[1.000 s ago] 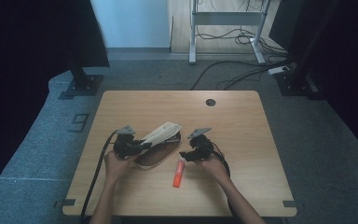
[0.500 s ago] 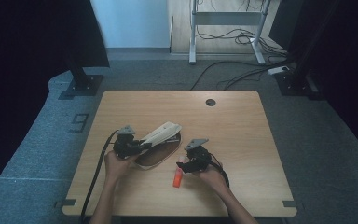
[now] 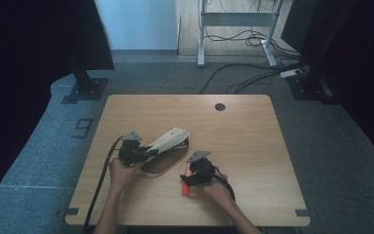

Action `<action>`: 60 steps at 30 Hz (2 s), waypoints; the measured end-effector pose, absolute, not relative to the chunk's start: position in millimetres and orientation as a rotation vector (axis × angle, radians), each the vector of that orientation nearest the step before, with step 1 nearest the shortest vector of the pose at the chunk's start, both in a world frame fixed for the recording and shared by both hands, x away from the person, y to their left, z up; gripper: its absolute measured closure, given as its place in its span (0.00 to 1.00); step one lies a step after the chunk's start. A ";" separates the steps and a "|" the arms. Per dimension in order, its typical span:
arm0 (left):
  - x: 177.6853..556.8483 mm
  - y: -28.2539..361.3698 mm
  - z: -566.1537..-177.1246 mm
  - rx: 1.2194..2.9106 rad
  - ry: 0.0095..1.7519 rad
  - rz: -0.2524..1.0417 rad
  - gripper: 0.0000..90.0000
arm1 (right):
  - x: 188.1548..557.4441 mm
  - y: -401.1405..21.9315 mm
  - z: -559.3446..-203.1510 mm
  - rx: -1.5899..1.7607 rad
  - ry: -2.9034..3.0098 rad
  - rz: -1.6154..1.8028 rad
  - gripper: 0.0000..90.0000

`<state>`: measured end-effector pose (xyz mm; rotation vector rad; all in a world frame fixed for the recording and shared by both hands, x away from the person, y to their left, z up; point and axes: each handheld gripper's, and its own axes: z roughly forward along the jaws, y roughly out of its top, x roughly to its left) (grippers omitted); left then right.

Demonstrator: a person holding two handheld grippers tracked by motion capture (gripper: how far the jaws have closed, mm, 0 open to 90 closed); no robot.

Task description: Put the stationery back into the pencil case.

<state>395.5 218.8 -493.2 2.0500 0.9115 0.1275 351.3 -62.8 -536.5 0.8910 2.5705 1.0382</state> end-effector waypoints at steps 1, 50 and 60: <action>395.4 218.7 -493.2 2.049 0.911 0.127 0.83 | 350.9 -62.5 -536.9 0.881 2.574 1.029 0.31; 394.9 218.7 -492.4 2.043 0.914 0.129 0.83 | 363.1 -89.4 -514.0 0.879 2.624 1.062 0.73; 394.9 218.6 -492.2 2.038 0.911 0.122 0.83 | 377.6 -68.0 -508.1 0.836 2.643 1.072 0.73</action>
